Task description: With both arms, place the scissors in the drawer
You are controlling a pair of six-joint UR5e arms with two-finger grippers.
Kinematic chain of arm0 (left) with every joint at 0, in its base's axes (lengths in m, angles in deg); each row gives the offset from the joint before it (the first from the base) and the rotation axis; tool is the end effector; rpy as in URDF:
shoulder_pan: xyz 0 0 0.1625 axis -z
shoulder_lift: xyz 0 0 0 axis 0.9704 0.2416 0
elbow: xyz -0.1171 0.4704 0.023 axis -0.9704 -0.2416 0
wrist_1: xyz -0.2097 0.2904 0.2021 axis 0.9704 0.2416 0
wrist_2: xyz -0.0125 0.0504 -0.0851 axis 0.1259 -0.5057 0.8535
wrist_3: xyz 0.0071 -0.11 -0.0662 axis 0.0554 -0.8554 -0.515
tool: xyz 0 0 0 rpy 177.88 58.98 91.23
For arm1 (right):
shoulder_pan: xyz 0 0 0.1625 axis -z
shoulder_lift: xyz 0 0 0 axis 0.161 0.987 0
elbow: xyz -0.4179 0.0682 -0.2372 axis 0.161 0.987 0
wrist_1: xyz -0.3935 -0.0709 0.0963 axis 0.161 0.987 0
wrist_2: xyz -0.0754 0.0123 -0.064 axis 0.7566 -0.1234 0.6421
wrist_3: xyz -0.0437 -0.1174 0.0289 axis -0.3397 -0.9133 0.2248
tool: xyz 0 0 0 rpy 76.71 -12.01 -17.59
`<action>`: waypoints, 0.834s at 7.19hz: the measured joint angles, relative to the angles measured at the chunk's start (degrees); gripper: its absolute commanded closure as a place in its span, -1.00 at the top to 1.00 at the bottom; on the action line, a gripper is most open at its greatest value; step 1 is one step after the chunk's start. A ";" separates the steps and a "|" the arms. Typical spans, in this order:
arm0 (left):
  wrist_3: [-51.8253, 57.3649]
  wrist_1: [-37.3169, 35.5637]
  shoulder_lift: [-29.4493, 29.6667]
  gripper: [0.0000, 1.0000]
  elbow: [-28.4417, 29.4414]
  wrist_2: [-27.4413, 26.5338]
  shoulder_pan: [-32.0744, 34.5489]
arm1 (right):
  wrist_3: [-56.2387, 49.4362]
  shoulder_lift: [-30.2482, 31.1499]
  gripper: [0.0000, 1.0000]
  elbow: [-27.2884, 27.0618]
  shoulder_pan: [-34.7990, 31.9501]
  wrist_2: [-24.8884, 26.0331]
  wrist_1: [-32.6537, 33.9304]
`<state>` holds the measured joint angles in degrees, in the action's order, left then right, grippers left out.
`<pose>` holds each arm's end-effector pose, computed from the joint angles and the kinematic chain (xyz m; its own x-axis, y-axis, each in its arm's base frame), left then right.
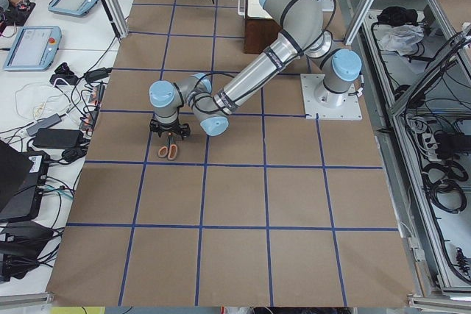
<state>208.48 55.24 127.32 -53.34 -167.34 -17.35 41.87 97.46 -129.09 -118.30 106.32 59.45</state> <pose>0.2677 -0.7126 0.2047 0.0658 0.9948 -0.0772 0.9973 -0.0682 -0.0281 0.3305 -0.5441 0.3508 -0.0983 0.9733 0.2076 0.9936 0.1078 -0.0350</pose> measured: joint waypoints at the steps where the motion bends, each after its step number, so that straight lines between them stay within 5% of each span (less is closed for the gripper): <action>1: -0.06 -0.04 0.41 1.00 -0.19 -0.04 -0.01 | 1.38 -0.33 1.00 0.00 -0.02 -0.04 -0.95; 3: -0.13 -0.07 1.02 1.00 -0.22 -1.12 0.02 | 2.52 -0.50 1.00 0.07 -0.03 -0.07 -3.11; 4: -0.11 -0.07 1.13 0.68 -0.04 -1.49 0.04 | 2.67 -0.55 1.00 0.22 -0.03 -0.29 -4.00; 6: 0.17 -0.07 1.33 0.65 0.13 -1.50 0.04 | 2.72 -0.66 1.00 0.48 -0.03 -1.51 -5.10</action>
<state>208.64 55.17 128.65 -53.21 -168.84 -17.31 44.59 96.80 -128.61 -118.34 104.81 54.35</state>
